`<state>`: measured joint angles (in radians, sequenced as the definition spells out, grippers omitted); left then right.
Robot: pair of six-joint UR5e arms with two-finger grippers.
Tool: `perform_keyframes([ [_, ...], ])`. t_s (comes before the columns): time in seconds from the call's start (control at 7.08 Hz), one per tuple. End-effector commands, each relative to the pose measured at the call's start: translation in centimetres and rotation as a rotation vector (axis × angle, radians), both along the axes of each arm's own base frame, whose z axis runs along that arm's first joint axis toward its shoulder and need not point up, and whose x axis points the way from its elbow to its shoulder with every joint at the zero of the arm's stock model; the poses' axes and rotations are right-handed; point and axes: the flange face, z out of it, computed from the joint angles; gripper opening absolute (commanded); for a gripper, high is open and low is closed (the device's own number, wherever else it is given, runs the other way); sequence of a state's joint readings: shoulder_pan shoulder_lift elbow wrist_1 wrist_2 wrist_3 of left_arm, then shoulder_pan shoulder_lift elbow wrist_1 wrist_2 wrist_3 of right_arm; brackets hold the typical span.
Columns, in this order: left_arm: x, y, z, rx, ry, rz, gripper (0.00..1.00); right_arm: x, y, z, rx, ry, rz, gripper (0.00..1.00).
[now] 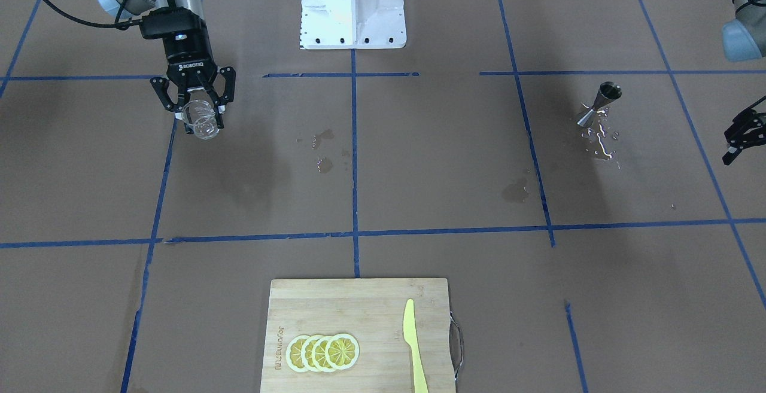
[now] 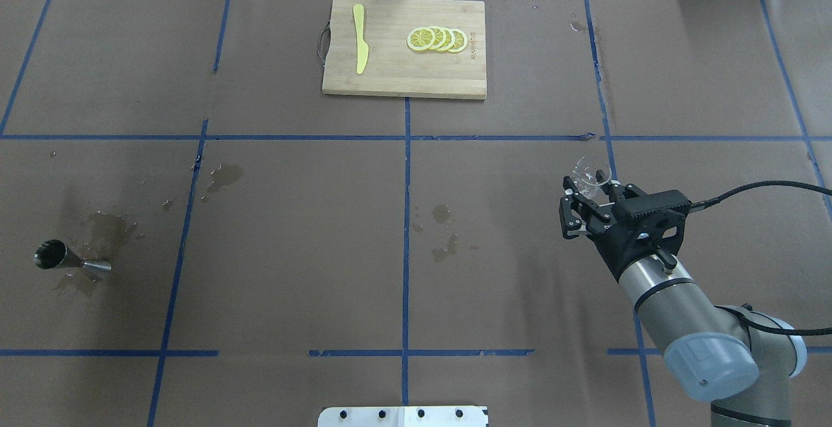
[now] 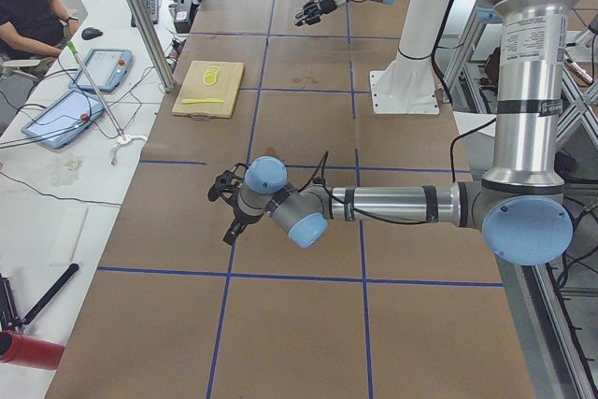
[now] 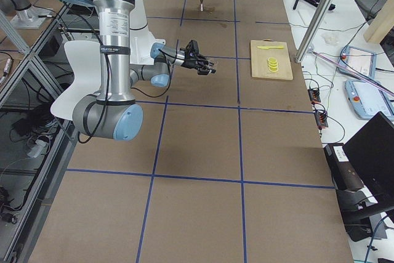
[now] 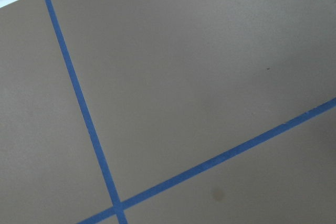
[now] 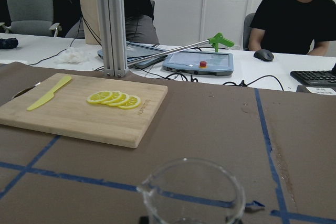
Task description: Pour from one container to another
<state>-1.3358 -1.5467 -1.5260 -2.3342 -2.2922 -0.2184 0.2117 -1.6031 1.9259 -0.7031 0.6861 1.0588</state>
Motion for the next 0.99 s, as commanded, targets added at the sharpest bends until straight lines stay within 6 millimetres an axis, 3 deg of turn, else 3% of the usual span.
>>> perform_keyframes([
  [0.0,0.3,0.1,-4.5,-0.065,0.061,0.067,1.00,0.9,0.2,4.6,-0.058,-0.014,0.031,0.00],
  [0.14,-0.3,0.1,-6.4,-0.155,0.020,0.086,1.00,1.7,0.2,6.2,-0.064,0.019,0.038,0.00],
  [0.28,-2.2,0.3,-6.4,-0.164,-0.025,0.131,1.00,2.3,0.3,7.4,-0.068,0.045,0.041,0.00],
  [0.42,-5.2,0.5,-5.3,-0.207,-0.048,0.115,1.00,2.6,0.4,7.8,-0.079,0.034,0.048,0.00],
  [0.71,-6.7,1.7,-2.9,-0.345,-0.043,0.052,1.00,2.8,0.1,8.9,-0.086,0.011,0.059,0.00],
  [0.85,-7.3,2.3,-3.1,-0.334,-0.057,0.037,1.00,3.2,-0.2,11.9,-0.075,-0.043,0.064,0.00],
])
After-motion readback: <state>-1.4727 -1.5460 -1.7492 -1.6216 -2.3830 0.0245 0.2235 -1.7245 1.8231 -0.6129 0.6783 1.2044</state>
